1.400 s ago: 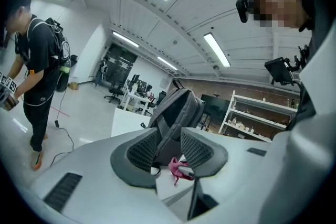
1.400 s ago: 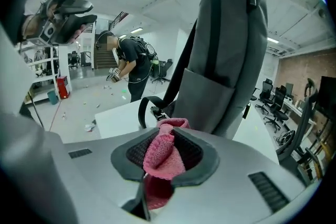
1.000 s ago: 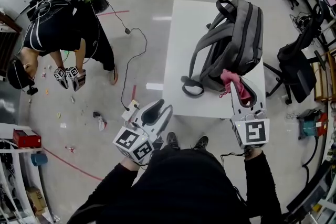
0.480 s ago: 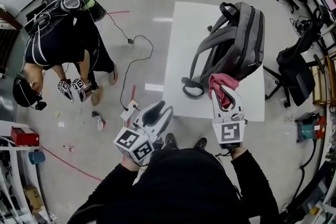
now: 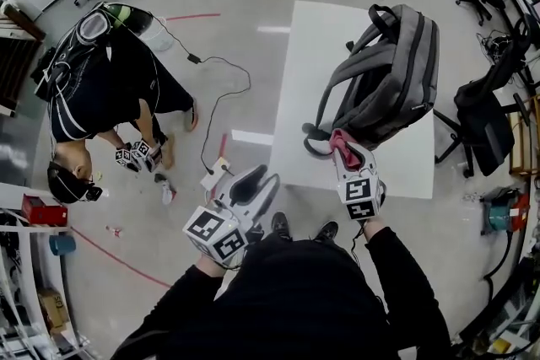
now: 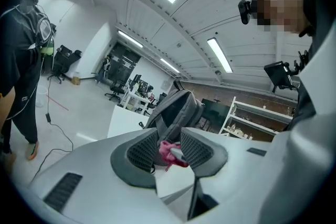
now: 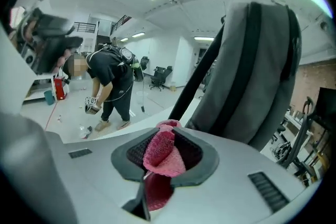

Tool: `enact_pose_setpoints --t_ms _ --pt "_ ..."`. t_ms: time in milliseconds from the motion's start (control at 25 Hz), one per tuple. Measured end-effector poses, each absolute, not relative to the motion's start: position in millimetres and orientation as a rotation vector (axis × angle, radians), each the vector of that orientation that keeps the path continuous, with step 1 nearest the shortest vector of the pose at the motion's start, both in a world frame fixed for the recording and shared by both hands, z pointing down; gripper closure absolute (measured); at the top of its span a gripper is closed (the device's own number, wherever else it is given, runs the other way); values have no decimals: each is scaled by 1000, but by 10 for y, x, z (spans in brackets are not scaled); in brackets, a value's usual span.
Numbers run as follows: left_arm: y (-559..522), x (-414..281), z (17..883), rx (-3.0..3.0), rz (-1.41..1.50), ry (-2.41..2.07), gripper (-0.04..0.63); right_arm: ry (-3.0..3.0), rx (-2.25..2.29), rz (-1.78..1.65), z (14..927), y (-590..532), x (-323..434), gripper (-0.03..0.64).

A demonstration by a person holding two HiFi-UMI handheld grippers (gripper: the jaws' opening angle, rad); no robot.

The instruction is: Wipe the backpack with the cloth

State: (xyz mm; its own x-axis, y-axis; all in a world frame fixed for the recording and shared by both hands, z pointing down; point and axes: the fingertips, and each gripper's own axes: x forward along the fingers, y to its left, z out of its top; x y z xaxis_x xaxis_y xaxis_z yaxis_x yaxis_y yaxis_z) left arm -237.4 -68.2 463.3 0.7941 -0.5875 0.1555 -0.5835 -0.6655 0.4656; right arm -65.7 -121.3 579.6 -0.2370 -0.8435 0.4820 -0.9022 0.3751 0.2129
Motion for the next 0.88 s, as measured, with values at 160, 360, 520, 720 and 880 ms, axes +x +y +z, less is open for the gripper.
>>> enact_pose_setpoints --t_ms 160,360,520,720,880 --pt "-695 -2392 4663 2464 -19 -869 445 -2211 1716 -15 4502 -1205 -481 532" --pt "-734 -2363 4648 2468 -14 -837 445 -2187 1953 -403 2913 -1016 -248 532" --pt "-747 -2286 4604 2471 -23 -815 445 -2114 1959 -527 3128 -1054 -245 532" --pt "-765 -2334 4598 2482 -13 -827 445 -2062 1725 -255 4498 -1146 -553 534" --pt "-736 -2500 4652 2457 18 -873 445 -2064 1619 -13 5458 -1225 -701 534"
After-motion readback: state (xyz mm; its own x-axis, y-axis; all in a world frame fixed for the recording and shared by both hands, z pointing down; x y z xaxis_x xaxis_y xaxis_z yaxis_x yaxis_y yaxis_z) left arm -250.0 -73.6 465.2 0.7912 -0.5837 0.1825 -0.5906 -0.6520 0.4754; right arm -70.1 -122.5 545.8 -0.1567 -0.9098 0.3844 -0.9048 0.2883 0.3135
